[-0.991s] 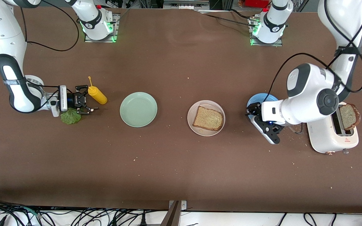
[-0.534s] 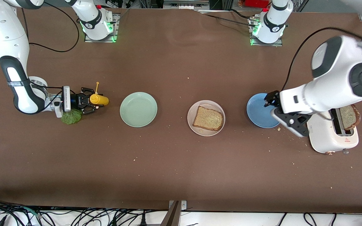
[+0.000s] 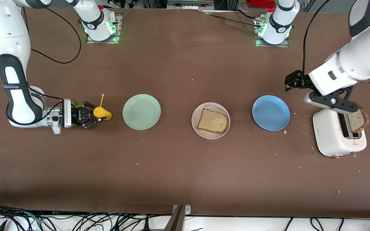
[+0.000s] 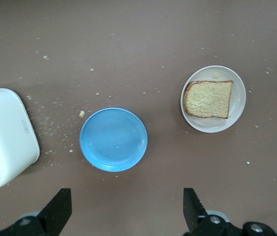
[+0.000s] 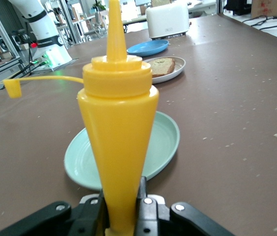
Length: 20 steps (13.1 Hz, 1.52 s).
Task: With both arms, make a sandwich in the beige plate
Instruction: 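Grasp the yellow bottle with the right gripper while the left gripper withdraws, then carry the yellow bottle over the bread on the beige plate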
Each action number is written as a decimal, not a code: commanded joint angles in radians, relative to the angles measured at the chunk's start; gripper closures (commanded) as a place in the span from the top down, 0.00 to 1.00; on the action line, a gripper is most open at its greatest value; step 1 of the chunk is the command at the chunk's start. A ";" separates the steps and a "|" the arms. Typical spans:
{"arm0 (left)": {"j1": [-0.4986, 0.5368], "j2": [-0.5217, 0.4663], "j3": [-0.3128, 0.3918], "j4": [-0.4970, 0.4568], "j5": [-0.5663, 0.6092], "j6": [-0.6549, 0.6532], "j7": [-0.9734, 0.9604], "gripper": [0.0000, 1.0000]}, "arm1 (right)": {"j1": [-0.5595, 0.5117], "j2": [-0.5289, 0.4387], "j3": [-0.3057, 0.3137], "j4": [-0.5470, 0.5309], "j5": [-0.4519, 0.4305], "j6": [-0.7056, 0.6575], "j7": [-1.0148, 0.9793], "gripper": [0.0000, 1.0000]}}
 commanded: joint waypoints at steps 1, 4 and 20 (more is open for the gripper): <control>0.004 -0.157 0.055 -0.175 0.021 0.028 -0.009 1.00 | 0.061 -0.005 -0.007 0.088 -0.054 0.040 0.188 0.00; -0.001 -0.243 0.085 -0.306 -0.037 0.083 0.003 1.00 | 0.164 -0.007 -0.007 0.194 -0.120 0.134 0.416 0.00; 0.016 -0.238 0.116 -0.311 -0.047 0.174 -0.003 1.00 | 0.687 0.082 -0.008 0.490 -1.077 0.441 1.728 0.00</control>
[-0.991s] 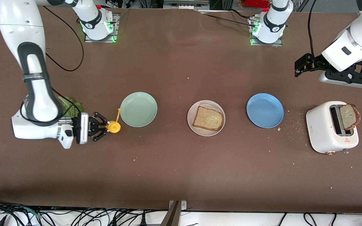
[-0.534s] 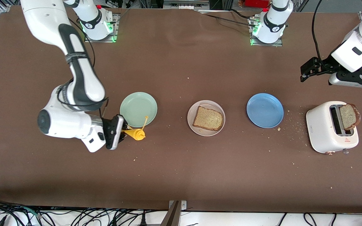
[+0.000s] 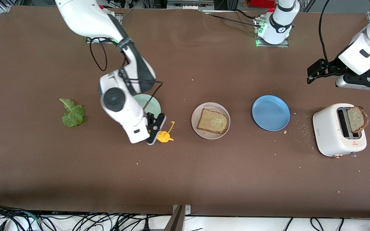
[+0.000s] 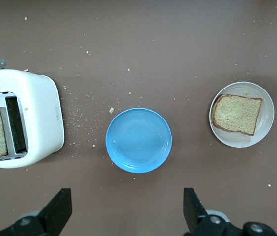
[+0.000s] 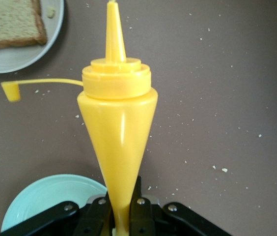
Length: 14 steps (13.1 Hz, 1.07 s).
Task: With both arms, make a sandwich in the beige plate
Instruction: 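Carry the yellow bottle over the bread on the beige plate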
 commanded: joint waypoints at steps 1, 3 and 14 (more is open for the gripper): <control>0.004 -0.008 0.002 -0.005 -0.015 -0.008 -0.002 1.00 | 0.063 0.072 -0.012 0.077 -0.150 0.003 0.186 0.00; 0.004 -0.008 0.004 -0.005 -0.015 -0.008 -0.002 1.00 | 0.121 0.098 -0.013 0.084 -0.255 0.006 0.295 0.00; 0.005 -0.008 0.004 -0.005 -0.015 -0.010 -0.001 1.00 | 0.311 0.172 -0.013 0.077 -0.755 -0.072 0.552 0.00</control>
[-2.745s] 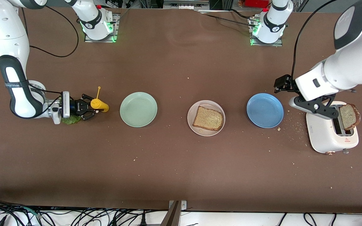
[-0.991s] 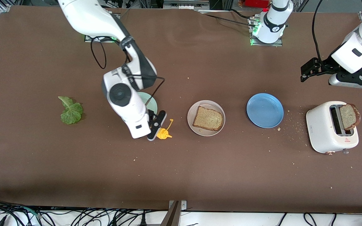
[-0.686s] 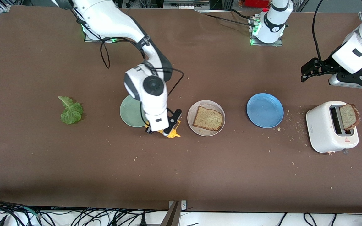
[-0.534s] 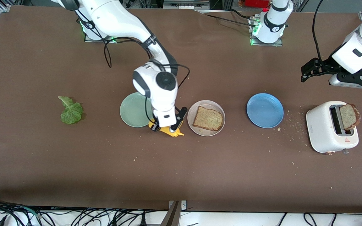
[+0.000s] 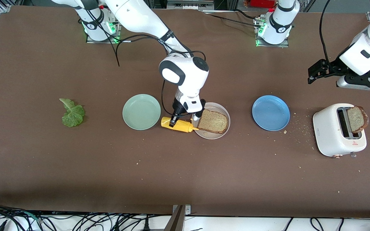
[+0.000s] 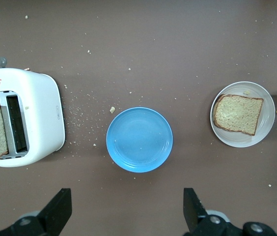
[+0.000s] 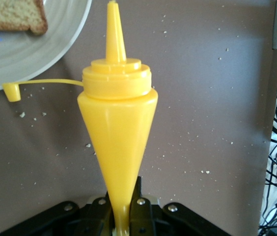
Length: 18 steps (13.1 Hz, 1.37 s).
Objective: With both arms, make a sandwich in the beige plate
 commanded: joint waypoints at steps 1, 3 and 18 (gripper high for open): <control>0.003 -0.008 0.002 -0.005 -0.015 -0.008 -0.001 1.00 | 0.017 0.025 -0.011 0.033 -0.091 -0.042 -0.004 0.00; 0.003 -0.008 0.002 -0.005 -0.015 -0.008 -0.001 1.00 | 0.037 0.032 -0.012 0.035 -0.136 -0.079 -0.004 0.00; 0.002 -0.008 0.000 -0.005 -0.015 -0.008 -0.004 1.00 | -0.009 -0.065 -0.039 0.032 0.071 -0.079 -0.069 0.00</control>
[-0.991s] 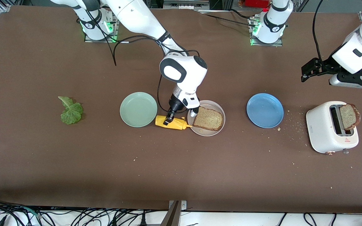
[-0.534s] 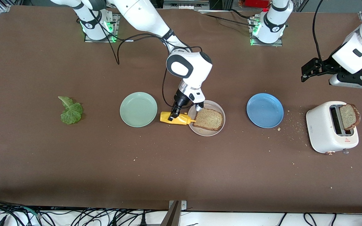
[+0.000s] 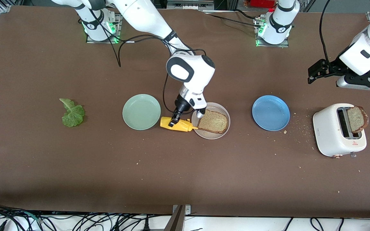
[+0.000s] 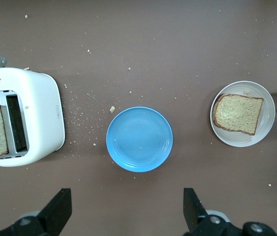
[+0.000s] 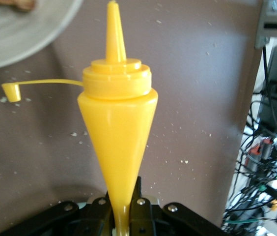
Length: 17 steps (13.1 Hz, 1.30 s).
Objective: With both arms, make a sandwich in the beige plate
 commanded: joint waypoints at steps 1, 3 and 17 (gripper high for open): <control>0.002 -0.008 0.000 -0.005 -0.015 -0.006 -0.004 1.00 | -0.050 -0.098 0.008 -0.006 0.143 -0.018 -0.108 0.00; 0.002 -0.008 0.000 -0.005 -0.015 -0.006 0.001 1.00 | -0.116 -0.164 0.008 -0.014 0.264 -0.021 -0.228 0.00; 0.002 -0.008 0.000 -0.005 -0.015 -0.006 -0.001 1.00 | -0.762 -0.308 0.008 -0.119 1.279 -0.435 -1.251 0.00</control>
